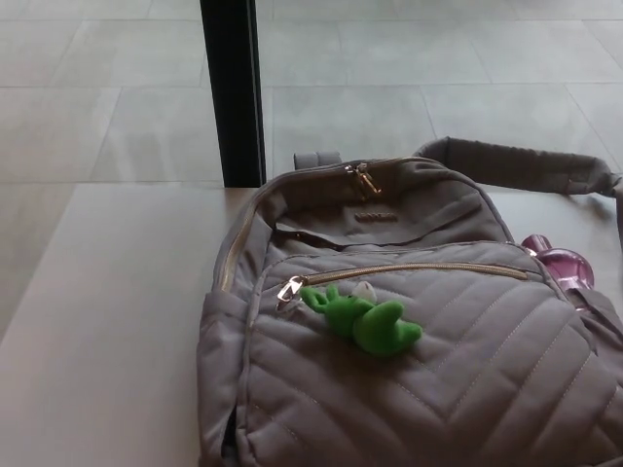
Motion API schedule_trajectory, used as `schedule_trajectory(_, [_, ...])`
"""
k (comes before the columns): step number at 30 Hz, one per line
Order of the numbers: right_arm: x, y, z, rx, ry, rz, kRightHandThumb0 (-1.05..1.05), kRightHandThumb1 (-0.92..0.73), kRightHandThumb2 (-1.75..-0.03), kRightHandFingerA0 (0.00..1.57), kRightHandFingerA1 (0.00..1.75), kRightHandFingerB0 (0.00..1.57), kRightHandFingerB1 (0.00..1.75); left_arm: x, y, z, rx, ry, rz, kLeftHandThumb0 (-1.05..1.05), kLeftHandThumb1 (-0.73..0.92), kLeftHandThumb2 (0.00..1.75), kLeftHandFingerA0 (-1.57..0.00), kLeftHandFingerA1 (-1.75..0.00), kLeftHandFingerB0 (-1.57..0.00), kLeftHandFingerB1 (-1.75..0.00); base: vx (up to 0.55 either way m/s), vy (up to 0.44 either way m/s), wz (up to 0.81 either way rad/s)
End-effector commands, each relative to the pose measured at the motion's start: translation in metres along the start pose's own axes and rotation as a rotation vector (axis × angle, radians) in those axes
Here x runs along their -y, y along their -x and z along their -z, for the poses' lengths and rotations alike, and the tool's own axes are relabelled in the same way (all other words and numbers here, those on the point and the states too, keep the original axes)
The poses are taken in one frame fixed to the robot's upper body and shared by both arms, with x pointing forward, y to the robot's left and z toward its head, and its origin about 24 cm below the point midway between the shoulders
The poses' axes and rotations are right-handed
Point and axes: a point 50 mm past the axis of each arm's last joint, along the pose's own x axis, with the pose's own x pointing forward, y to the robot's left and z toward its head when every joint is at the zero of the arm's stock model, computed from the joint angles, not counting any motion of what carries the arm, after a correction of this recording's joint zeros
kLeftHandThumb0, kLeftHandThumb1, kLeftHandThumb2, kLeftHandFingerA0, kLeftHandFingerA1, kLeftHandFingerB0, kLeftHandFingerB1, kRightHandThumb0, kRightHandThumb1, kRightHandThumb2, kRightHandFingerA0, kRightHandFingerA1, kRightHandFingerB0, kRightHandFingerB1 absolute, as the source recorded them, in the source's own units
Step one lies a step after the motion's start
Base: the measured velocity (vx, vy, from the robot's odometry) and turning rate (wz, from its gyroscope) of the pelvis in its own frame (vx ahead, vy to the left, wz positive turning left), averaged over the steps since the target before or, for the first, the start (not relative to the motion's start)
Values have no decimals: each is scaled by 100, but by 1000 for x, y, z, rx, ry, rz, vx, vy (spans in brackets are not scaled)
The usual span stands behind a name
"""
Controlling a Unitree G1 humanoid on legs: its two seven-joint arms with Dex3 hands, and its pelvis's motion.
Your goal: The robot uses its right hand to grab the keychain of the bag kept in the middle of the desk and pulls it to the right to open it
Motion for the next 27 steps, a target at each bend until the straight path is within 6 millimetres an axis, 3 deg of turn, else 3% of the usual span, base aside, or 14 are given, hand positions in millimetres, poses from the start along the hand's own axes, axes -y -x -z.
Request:
schedule_trajectory(1, [31, -5, -26, 112, -85, 151, -76, -69, -61, 60, 91, 39, 46, -9, 2, -5, 48, 48, 19, -48, 51, 80, -46, -59, -32, -49, 0, 0, 0])
schedule_trajectory(3, [45, -9, -43, 159, -236, 186, -73, -70, -62, 79, 120, 32, 45, -8, 1, -4, 40, 68, 23, -48, 51, 80, -46, -59, -32, -49, 0, 0, 0])
schedule_trajectory(4, [50, -10, -55, 184, -250, 212, -74, -72, -61, 35, 98, 29, 45, -8, 1, -5, 43, 74, 26, -48, 51, 81, -46, -59, -32, -49, 0, 0, 0])
schedule_trajectory(8, [68, -12, -95, 295, -296, 283, -79, -72, -62, 43, 79, 30, 43, -7, 1, -4, 43, 68, 19, -49, 50, 81, -47, -60, -32, -49, 0, 0, 0])
schedule_trajectory(9, [78, -9, -124, 416, -391, 295, -75, -52, -93, 51, 77, 24, 51, -7, 1, -5, 47, 63, 23, -48, 51, 81, -47, -61, -31, -49, 0, 0, 0])
schedule_trajectory(12, [89, 11, -177, 633, -483, 290, -82, -61, -59, 67, 82, 33, 49, -8, 1, -7, 53, 45, 30, -49, 51, 83, -47, -62, -31, -50, 0, 0, 0])
schedule_trajectory(15, [92, 38, -217, 800, -527, 263, -86, -61, -59, 64, 81, 34, 54, -7, 1, -10, 75, 19, 28, -44, 64, 58, -54, -54, -38, -39, 0, 0, 0])
schedule_trajectory(16, [91, 51, -237, 864, -530, 257, -88, -60, -58, 62, 75, 40, 54, -7, 1, -11, 76, 17, 32, -51, 52, 84, -47, -61, -31, -51, 0, 0, 0])
schedule_trajectory(18, [85, 71, -266, 983, -518, 258, -83, -59, -59, 66, 61, 42, 42, -7, 1, -10, 65, 29, 36, -45, 64, 58, -54, -53, -37, -38, 0, 0, 0])
schedule_trajectory(19, [79, 81, -275, 1018, -495, 248, -88, -52, -90, 59, 62, 36, 44, -7, 1, -10, 62, 25, 41, -44, 65, 58, -51, -51, -35, -38, 0, 0, 0])
schedule_trajectory(20, [73, 91, -287, 1063, -471, 219, -69, -48, -87, 51, 60, 32, 46, -6, 1, -10, 59, 35, 42, -49, 51, 82, -48, -61, -32, -50, 0, 0, 0])
schedule_trajectory(24, [48, 127, -327, 1201, -446, 61, -58, -59, -58, 51, 52, 30, 34, -2, 0, -11, 75, 66, 53, -50, 51, 83, -47, -62, -33, -51, 0, 0, 0])
schedule_trajectory(25, [36, 140, -340, 1259, -442, -6, -65, -60, -58, 48, 55, 30, 35, -1, -1, -13, 78, 67, 58, -46, 62, 57, -56, -60, -38, -41, 0, 0, 0])
schedule_trajectory(27, [21, 153, -350, 1307, -413, -105, -69, -61, -59, 44, 54, 30, 34, -2, 0, -12, 75, 57, 61, -50, 50, 83, -50, -64, -30, -51, 0, 0, 0])
